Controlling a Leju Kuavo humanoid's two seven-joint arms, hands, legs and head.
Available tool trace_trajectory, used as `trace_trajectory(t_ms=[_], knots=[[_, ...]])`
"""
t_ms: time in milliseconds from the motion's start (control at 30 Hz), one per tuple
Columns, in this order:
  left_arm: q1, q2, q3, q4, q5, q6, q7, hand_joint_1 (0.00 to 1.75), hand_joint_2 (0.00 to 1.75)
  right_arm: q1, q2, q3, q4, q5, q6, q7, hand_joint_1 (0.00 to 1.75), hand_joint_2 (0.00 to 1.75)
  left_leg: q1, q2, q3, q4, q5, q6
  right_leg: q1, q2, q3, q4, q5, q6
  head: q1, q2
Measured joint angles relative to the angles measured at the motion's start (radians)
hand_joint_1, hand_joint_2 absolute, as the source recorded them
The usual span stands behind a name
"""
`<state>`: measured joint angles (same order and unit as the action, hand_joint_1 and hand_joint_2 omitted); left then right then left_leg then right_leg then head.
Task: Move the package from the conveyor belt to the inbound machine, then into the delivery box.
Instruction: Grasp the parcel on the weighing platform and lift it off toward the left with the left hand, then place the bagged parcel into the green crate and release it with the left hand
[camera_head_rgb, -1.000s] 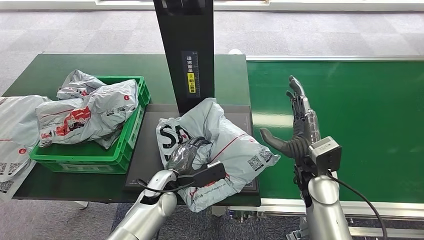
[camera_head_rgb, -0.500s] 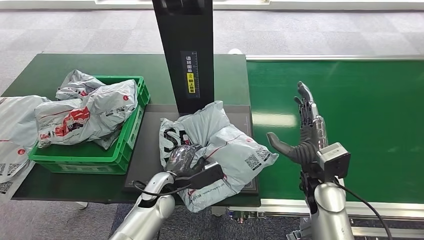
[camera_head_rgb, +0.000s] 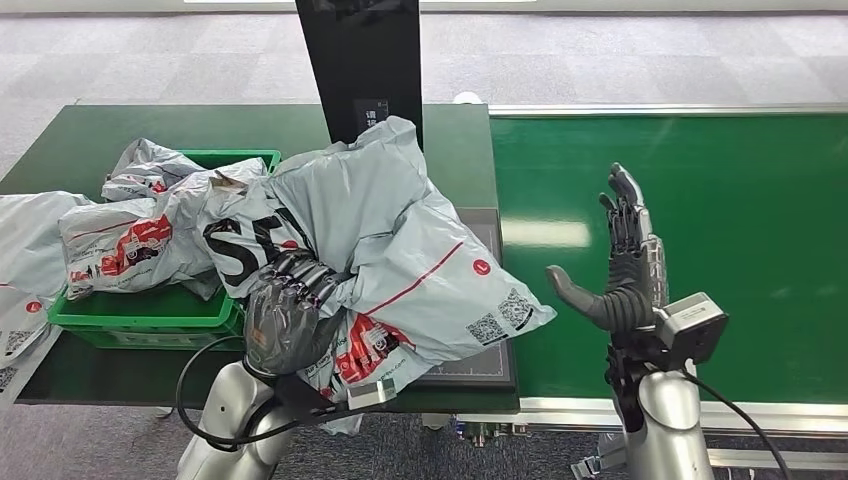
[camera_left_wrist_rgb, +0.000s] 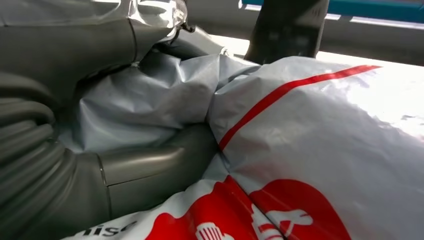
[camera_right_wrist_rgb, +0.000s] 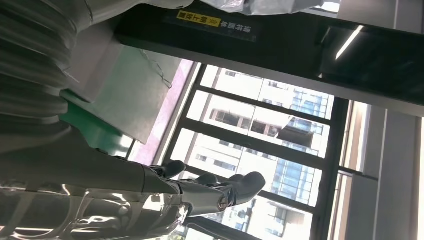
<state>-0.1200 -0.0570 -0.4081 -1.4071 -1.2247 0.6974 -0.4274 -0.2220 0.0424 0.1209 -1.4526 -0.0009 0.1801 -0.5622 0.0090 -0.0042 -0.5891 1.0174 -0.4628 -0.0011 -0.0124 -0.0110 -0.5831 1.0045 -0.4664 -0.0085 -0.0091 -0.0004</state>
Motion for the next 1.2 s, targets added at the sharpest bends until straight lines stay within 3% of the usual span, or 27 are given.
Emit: trace_trajectory(t_ms=[100, 167, 400, 500, 633, 800, 1200], knots=[[0.030, 0.014, 0.017, -0.096, -0.064, 0.003, -0.043, 1.75, 1.75, -0.014, 0.000, 0.000, 0.015, -0.013, -0.004, -0.004, 0.00, 1.75, 0.000, 0.000, 0.000, 0.000, 0.000, 0.000, 0.000, 0.000, 0.000, 0.000, 0.000, 0.000, 0.000, 0.000], [0.041, 0.020, 0.047, -0.148, -0.123, 0.003, -0.029, 1.75, 1.75, -0.016, 0.000, 0.000, 0.023, -0.017, -0.009, -0.012, 0.00, 1.75, 0.000, 0.000, 0.000, 0.000, 0.000, 0.000, 0.000, 0.000, 0.000, 0.000, 0.000, 0.000, 0.000, 0.000], [-0.019, 0.088, 0.252, -0.207, -0.242, 0.003, 0.162, 1.75, 1.75, 0.035, 0.000, -0.006, 0.010, -0.007, -0.023, -0.027, 0.00, 1.75, 0.001, 0.000, 0.000, 0.000, 0.001, -0.001, 0.001, 0.000, -0.001, 0.000, 0.000, 0.000, 0.000, 0.000], [-0.091, 0.135, 0.348, -0.160, -0.242, 0.002, 0.208, 1.75, 1.75, 0.075, 0.000, -0.009, -0.021, 0.008, -0.025, -0.028, 0.00, 1.75, 0.002, 0.000, 0.000, 0.000, 0.001, -0.001, 0.002, 0.000, -0.001, 0.001, 0.000, -0.001, 0.000, 0.000], [-0.186, 0.167, 0.418, -0.058, -0.252, -0.036, 0.275, 1.75, 1.75, 0.098, 0.002, -0.013, -0.050, 0.031, -0.029, -0.012, 0.00, 1.75, 0.002, 0.000, 0.000, 0.000, 0.001, -0.002, 0.002, 0.000, -0.001, 0.001, 0.001, -0.002, 0.000, 0.000], [-0.287, 0.160, 0.454, 0.070, -0.263, -0.181, 0.448, 1.75, 1.75, 0.122, 0.024, -0.038, -0.091, 0.069, -0.037, 0.011, 0.00, 1.75, 0.001, 0.000, 0.000, 0.000, 0.001, -0.002, 0.002, 0.000, -0.001, 0.000, 0.002, -0.002, 0.000, 0.000], [-0.430, 0.146, 0.474, 0.334, -0.266, -0.440, 0.659, 1.75, 1.75, 0.140, 0.054, -0.095, -0.130, 0.120, 0.007, 0.031, 0.00, 1.75, 0.002, 0.004, -0.001, 0.000, 0.001, -0.002, 0.002, 0.003, -0.003, 0.000, 0.002, -0.002, 0.000, 0.000]])
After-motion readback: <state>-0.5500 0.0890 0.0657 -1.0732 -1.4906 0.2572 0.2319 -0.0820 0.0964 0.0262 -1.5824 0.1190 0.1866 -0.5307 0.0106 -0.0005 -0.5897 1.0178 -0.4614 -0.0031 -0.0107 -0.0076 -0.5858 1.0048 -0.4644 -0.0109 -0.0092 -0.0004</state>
